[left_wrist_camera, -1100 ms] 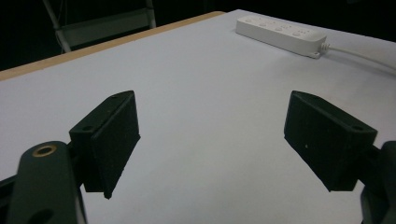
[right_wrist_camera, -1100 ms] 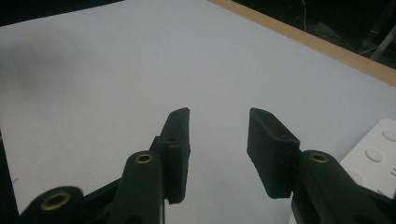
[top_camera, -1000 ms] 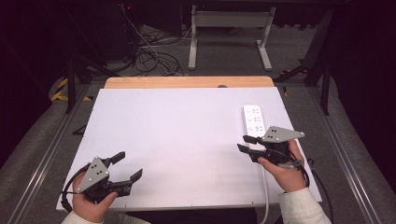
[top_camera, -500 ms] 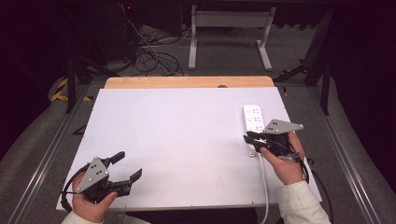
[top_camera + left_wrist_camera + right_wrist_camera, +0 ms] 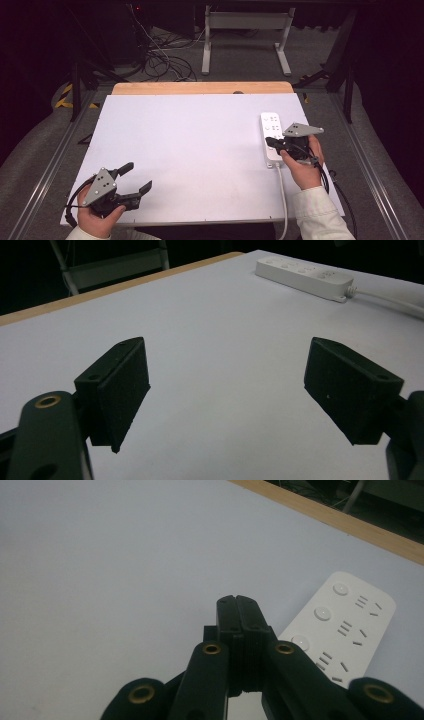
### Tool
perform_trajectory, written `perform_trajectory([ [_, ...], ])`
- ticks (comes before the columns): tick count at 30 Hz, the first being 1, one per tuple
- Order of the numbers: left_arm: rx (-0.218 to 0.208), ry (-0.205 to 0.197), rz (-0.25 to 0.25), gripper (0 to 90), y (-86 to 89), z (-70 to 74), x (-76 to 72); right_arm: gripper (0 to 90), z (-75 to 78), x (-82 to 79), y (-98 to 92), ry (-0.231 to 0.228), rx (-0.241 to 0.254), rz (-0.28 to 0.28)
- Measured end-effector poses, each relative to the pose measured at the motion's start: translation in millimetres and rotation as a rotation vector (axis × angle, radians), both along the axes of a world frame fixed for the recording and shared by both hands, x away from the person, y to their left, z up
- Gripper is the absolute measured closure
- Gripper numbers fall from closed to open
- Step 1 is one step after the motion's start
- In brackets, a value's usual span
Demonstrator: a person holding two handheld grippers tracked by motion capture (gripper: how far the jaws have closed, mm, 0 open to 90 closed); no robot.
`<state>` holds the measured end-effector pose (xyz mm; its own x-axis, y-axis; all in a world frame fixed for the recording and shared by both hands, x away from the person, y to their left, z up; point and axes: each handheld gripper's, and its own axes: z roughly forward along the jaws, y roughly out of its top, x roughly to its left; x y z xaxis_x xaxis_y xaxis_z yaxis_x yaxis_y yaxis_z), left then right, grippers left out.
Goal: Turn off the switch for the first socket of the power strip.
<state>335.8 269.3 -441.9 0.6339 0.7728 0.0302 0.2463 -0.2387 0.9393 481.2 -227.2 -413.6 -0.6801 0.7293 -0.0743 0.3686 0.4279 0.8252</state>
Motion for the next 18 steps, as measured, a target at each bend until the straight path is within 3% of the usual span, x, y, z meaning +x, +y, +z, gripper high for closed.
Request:
perform_trajectory([
  [18, 0.008, -0.002, 0.001, 18.4, 0.5, 0.1, 0.2, 90.0, -23.8, 20.4, -1.3, 0.057, -0.078, -0.082],
])
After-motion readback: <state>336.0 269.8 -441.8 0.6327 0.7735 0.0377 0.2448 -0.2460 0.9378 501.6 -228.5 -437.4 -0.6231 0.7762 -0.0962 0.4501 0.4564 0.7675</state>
